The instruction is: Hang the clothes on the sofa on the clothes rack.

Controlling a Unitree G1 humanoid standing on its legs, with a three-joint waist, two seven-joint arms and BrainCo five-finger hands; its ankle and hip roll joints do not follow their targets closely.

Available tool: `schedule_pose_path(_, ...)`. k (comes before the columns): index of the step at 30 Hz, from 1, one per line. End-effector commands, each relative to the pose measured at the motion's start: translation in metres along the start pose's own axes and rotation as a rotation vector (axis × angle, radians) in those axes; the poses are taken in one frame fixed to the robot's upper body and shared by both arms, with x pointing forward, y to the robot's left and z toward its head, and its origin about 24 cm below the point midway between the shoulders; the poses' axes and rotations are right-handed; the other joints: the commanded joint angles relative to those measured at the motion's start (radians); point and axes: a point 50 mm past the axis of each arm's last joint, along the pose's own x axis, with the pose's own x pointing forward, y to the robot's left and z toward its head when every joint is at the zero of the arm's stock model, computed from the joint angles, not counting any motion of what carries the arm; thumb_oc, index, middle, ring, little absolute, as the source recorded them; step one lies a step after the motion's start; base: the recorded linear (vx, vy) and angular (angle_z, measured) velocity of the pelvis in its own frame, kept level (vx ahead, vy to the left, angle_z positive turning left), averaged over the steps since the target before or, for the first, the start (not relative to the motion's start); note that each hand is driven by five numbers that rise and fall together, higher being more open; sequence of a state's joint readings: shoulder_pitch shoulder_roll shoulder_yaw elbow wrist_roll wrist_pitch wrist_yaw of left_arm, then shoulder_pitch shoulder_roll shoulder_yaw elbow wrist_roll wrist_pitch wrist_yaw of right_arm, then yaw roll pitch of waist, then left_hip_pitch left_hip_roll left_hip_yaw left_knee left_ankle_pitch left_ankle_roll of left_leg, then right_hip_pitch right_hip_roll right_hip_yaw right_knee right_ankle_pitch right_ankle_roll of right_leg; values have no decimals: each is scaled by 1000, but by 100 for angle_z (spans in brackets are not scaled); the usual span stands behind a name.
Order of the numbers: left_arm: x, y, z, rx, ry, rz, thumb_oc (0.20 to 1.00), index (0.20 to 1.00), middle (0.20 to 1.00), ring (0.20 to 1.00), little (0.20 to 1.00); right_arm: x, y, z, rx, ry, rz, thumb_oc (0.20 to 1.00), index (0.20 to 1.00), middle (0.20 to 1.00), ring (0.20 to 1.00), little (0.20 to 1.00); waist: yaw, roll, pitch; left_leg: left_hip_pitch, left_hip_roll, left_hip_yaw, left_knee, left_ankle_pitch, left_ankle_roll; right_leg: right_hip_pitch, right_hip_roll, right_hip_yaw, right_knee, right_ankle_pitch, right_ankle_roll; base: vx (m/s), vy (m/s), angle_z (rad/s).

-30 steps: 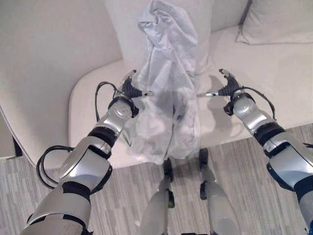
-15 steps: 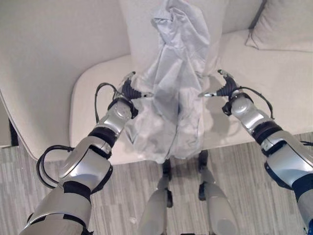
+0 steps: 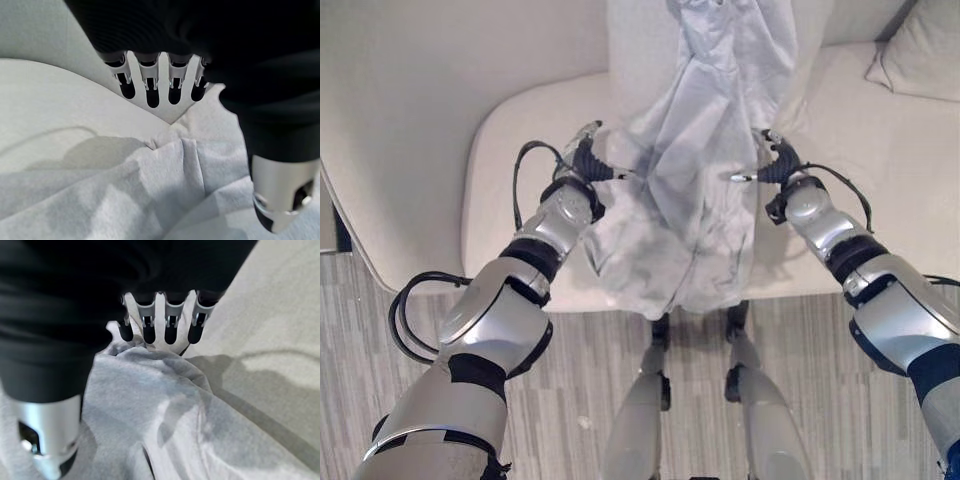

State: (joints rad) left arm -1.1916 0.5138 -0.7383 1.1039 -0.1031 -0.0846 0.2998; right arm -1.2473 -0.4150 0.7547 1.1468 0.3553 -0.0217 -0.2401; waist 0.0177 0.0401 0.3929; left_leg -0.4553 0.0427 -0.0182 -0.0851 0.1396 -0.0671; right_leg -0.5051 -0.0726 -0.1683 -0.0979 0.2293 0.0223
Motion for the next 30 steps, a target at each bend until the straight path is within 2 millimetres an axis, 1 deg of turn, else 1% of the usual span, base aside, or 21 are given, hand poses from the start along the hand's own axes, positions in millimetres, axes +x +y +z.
schedule_pose_path(1,15,36,30,50,-89,106,1000,1000,1000,1000,1000,8,-28,27,87,-52,-106,1000,1000,1000,1000,1000,34,-31,7,4,-16,-30,-2,16,-55,19,-85,111,11,-1,179,12,11,7)
schedule_pose_path(8,17,41,39,60,-113,119,1000,1000,1000,1000,1000,10,-39,38,109,-75,-136,1000,1000,1000,1000,1000,44,-21,10,-10,-23,-35,-2,16,-54,5,-85,114,11,0,179,7,4,7)
schedule_pose_path(9,17,42,39,60,-118,122,1000,1000,1000,1000,1000,11,-44,41,114,-82,-154,1000,1000,1000,1000,1000,47,-16,11,-15,-24,-37,-2,18,-54,1,-86,112,11,1,180,6,4,3)
schedule_pose_path(12,17,45,43,54,-134,129,1000,1000,1000,1000,1000,11,-51,43,122,-85,-172,1000,1000,1000,1000,1000,55,-8,12,-21,-28,-39,-2,19,-54,-3,-87,113,11,2,180,0,0,0)
schedule_pose_path(13,17,47,45,52,-147,133,1000,1000,1000,1000,1000,11,-57,44,128,-84,-194,1000,1000,1000,1000,1000,60,-3,14,-26,-29,-39,-2,20,-54,-7,-88,111,11,1,180,0,0,0)
schedule_pose_path(14,17,47,45,52,-147,134,1000,1000,1000,1000,1000,11,-57,44,128,-84,-194,1000,1000,1000,1000,1000,60,-3,13,-26,-29,-39,-2,20,-54,-8,-88,111,11,1,180,0,0,0)
schedule_pose_path(16,16,49,43,55,-149,140,1000,1000,1000,1000,1000,11,-64,43,125,-80,-220,1000,1000,1000,1000,1000,60,1,16,-30,-30,-40,-2,22,-54,-11,-88,110,12,0,180,7,15,4)
schedule_pose_path(20,17,52,40,60,-132,152,1000,1000,1000,1000,1000,11,-71,39,95,-61,-261,1000,1000,1000,1000,1000,55,1,18,-30,-31,-39,-2,21,-53,-12,-87,109,13,-2,180,2,5,1)
schedule_pose_path(21,17,55,42,60,-143,163,1000,1000,1000,1000,1000,11,-79,39,63,-51,-293,1000,1000,1000,1000,1000,55,4,21,-31,-32,-39,-2,20,-52,-13,-88,110,13,-2,180,0,0,0)
schedule_pose_path(23,17,56,45,59,-158,171,1000,1000,1000,1000,1000,11,-86,40,32,-40,-316,1000,1000,1000,1000,1000,58,8,25,-33,-34,-41,-2,21,-52,-14,-89,107,15,-2,180,0,0,0)
schedule_pose_path(25,16,56,54,36,-199,179,1000,1000,1000,1000,1000,10,-96,39,21,-25,-344,1000,1000,1000,1000,1000,65,18,31,-35,-38,-43,-2,21,-51,-16,-92,105,17,-3,180,0,0,0)
schedule_pose_path(26,16,56,54,36,-199,179,1000,1000,1000,1000,1000,10,-96,39,21,-25,-344,1000,1000,1000,1000,1000,65,18,31,-35,-38,-43,-2,21,-51,-16,-92,105,17,-3,180,0,0,0)
schedule_pose_path(27,13,53,61,17,-244,170,1000,1000,1000,1000,1000,10,-101,35,8,0,-351,1000,1000,1000,1000,1000,76,29,35,-39,-42,-46,-2,23,-51,-18,-93,103,19,-5,179,0,0,0)
schedule_pose_path(30,11,53,62,15,-265,166,1000,1000,1000,1000,1000,10,-102,34,7,9,-343,1000,1000,1000,1000,1000,85,37,36,-42,-46,-48,-2,25,-51,-19,-95,101,20,-6,179,-9,5,11)
